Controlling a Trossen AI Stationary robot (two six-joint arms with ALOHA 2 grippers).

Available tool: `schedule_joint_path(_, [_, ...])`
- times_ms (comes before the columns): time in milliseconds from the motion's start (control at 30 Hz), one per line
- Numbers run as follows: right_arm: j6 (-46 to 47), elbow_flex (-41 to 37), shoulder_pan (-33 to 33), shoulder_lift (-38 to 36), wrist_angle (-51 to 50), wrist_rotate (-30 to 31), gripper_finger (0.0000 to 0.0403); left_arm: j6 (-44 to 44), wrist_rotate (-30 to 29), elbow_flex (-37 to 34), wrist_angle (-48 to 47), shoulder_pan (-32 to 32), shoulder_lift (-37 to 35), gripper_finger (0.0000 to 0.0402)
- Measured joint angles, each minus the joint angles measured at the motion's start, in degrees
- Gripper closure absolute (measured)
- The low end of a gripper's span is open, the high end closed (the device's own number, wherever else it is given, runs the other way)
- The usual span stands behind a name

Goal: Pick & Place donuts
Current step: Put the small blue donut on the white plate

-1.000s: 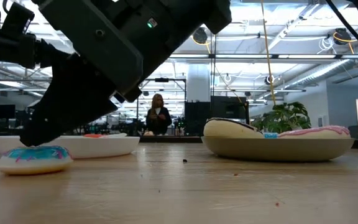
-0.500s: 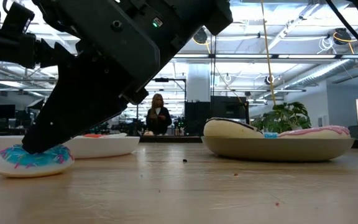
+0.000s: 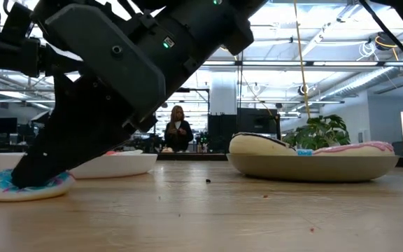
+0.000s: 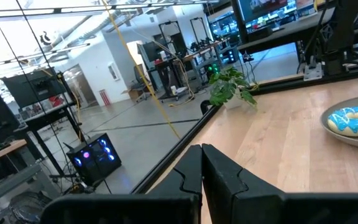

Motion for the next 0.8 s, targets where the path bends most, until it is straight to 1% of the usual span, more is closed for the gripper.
schedule_joint_path(67, [0.04, -0.03, -0.08, 0.02, 0.64, -1.44, 0.0245, 0.0, 0.01, 0.0, 0.0, 0.0, 0.0, 0.0387])
schedule_joint_path(133, [0.07, -0.04, -0.07, 0.02, 0.47, -1.55, 0.0247, 0.0, 0.01, 0.0, -0.01, 0.0, -0.01, 0.0387])
schedule_joint_path(200, [0.07, -0.04, -0.03, 0.02, 0.06, -2.12, 0.0257, -0.04, 0.03, 0.0, -0.01, 0.0, -0.01, 0.0387])
schedule_joint_path(300, [0.89, -0.04, -0.47, 0.02, 0.01, -3.16, 0.0287, -0.09, 0.03, 0.0, -0.01, 0.0, 0.0, 0.0387])
schedule_joint_path(567, [0.47, -0.07, -0.72, 0.02, 0.45, -3.27, 0.0387, -0.04, 0.01, 0.0, -0.15, 0.0, -0.01, 0.0387])
schedule_joint_path(633, [0.41, -0.07, -0.72, 0.02, 0.54, -3.27, 0.0394, 0.0, 0.01, 0.0, -0.32, 0.0, -0.01, 0.0387])
schedule_joint_path(800, [0.44, -0.17, -0.74, -0.91, 0.37, -3.01, 0.039, 0.0, -0.01, -0.02, -0.34, 0.0, 0.0, 0.0387])
